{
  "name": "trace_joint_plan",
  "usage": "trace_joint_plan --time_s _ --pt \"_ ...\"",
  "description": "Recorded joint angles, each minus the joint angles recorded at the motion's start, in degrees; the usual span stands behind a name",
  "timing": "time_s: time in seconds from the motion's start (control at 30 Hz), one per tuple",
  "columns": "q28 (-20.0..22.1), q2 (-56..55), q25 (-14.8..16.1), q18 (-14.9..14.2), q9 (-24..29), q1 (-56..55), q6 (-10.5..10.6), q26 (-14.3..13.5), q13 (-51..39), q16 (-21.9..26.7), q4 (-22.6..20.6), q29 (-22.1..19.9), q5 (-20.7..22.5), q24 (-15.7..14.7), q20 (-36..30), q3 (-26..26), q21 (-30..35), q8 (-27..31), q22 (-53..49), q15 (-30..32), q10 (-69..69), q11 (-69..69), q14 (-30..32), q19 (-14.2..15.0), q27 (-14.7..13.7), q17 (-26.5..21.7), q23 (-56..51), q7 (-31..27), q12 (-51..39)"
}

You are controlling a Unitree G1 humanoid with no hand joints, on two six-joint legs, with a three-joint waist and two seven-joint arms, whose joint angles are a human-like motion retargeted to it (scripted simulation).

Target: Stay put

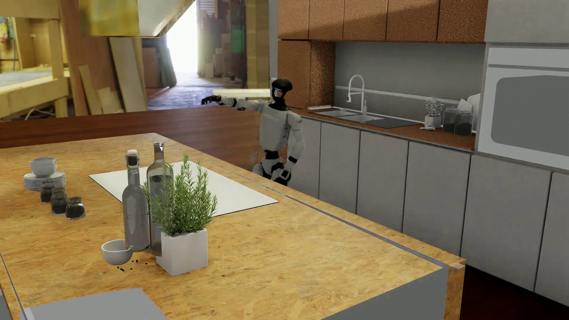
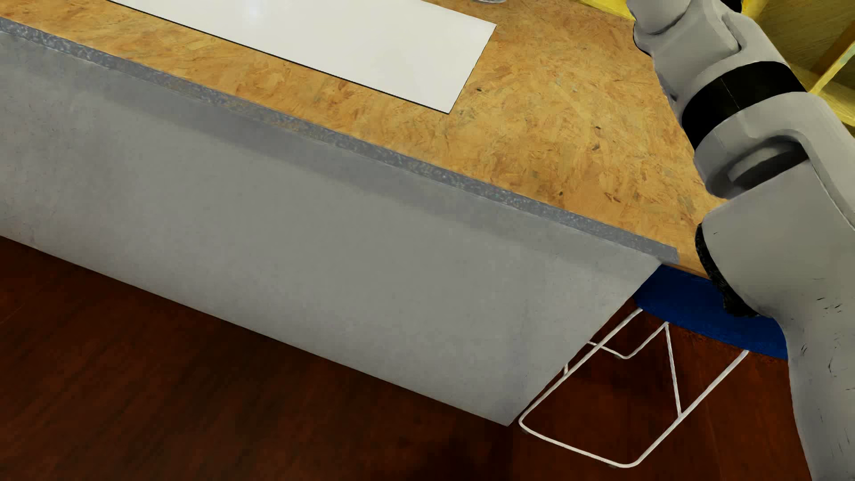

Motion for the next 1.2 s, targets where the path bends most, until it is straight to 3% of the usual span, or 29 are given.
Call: trace_joint_plan --time_s 0.4,0.47,0.53,0.63,0.67,0.7,0.77,0.83,0.87,0.9,0.97,1.03,1.13,1.2 --pt "0.00 -0.66 0.00 0.00 0.22 -0.20 0.72 0.00 -0.31 0.65 0.00 0.00 -0.02 0.00 -0.81 -0.13 -0.66 0.00 0.25 0.35 -0.65 0.26 1.07 0.00 0.00 0.35 -0.20 0.00 -0.43" --pt "0.00 -0.79 0.00 0.00 0.15 -0.37 1.08 0.00 1.57 0.28 -0.03 0.00 -0.01 0.00 -0.41 -0.38 -7.52 0.00 0.24 0.66 -0.43 0.28 0.69 0.00 0.00 0.24 -3.91 0.00 -0.44" --pt "0.00 -1.21 0.00 0.00 -0.75 -0.76 2.49 0.00 9.79 -1.11 0.09 0.00 0.24 0.00 1.42 -2.39 -19.31 0.00 -0.38 1.84 -0.01 0.31 -0.50 0.00 0.00 1.37 -18.10 0.00 1.15" --pt "0.00 -2.60 0.00 0.00 -2.10 -0.91 7.20 0.00 29.11 -5.26 0.37 0.00 1.08 0.00 3.92 -6.79 -28.30 0.00 -1.33 7.38 0.44 -0.72 -2.23 0.00 0.00 8.09 -43.59 0.00 4.60" --pt "0.00 -2.84 0.00 0.00 -2.42 -0.84 8.86 0.00 37.35 -6.76 0.42 0.00 1.17 0.00 4.41 -8.13 -28.83 0.00 -1.48 -0.05 0.80 10.55 -2.93 0.00 0.00 10.61 -50.91 0.00 5.73" --pt "0.00 -2.98 0.00 0.00 -2.66 -0.81 10.13 0.00 45.79 -7.79 0.57 0.00 1.33 0.00 4.74 -9.33 -27.65 0.00 -1.64 -3.11 1.13 10.88 -3.44 0.00 0.00 12.56 -56.21 0.00 6.66" --pt "0.00 -3.21 0.00 0.00 -3.14 -0.98 11.70 0.00 61.30 -8.99 0.60 0.00 1.64 0.00 4.76 -11.02 -21.74 0.00 -2.14 -3.67 1.55 11.01 -3.83 0.00 0.00 14.03 -59.69 0.00 7.82" --pt "0.00 -2.94 0.00 0.00 -3.36 -0.87 12.38 0.00 72.86 -9.64 0.43 0.00 1.21 0.00 5.06 -11.84 -13.75 0.00 -2.28 -3.85 1.53 12.75 -3.57 0.00 0.00 13.14 -55.81 0.00 8.45" --pt "0.00 -2.79 0.00 0.00 -3.40 -0.91 12.57 0.00 77.33 -9.80 0.41 0.00 1.01 0.00 5.11 -12.17 -9.74 0.00 -2.01 6.79 1.47 0.91 -3.40 0.00 0.00 12.02 -53.26 0.00 8.28" --pt "0.00 -2.62 0.00 0.00 -3.48 -1.00 12.59 0.00 81.11 -9.82 0.30 0.00 0.83 0.00 4.94 -12.52 -6.01 0.00 -1.67 9.52 1.50 0.80 -3.34 0.00 0.00 11.10 -49.82 0.00 8.01" --pt "0.00 -2.25 0.00 0.00 -3.88 -1.19 12.45 0.00 87.43 -9.73 0.07 0.00 0.47 0.00 5.24 -13.66 -0.76 0.00 -1.49 7.52 1.64 0.54 -3.31 0.00 0.00 10.25 -42.07 0.00 7.93" --pt "0.00 -1.92 0.00 0.00 -3.98 -0.94 12.47 0.00 92.74 -10.01 -0.02 0.00 0.20 0.00 6.68 -13.77 0.13 0.00 -1.32 5.52 1.05 0.47 -2.46 0.00 0.00 10.70 -32.85 0.00 7.81" --pt "0.00 -1.90 0.00 0.00 -4.75 -1.09 12.82 0.00 97.87 -10.85 -0.13 0.00 0.15 0.00 9.49 -14.42 -4.30 0.00 -1.69 4.11 0.91 0.49 -1.73 0.00 0.00 13.02 -16.67 0.00 8.54" --pt "0.00 -1.85 0.00 0.00 -4.76 -1.06 13.03 0.00 100.24 -11.08 -0.07 0.00 0.19 0.00 9.80 -15.23 -5.87 0.00 -2.19 3.85 1.12 0.64 -1.77 0.00 0.00 12.82 -13.00 0.00 8.83"
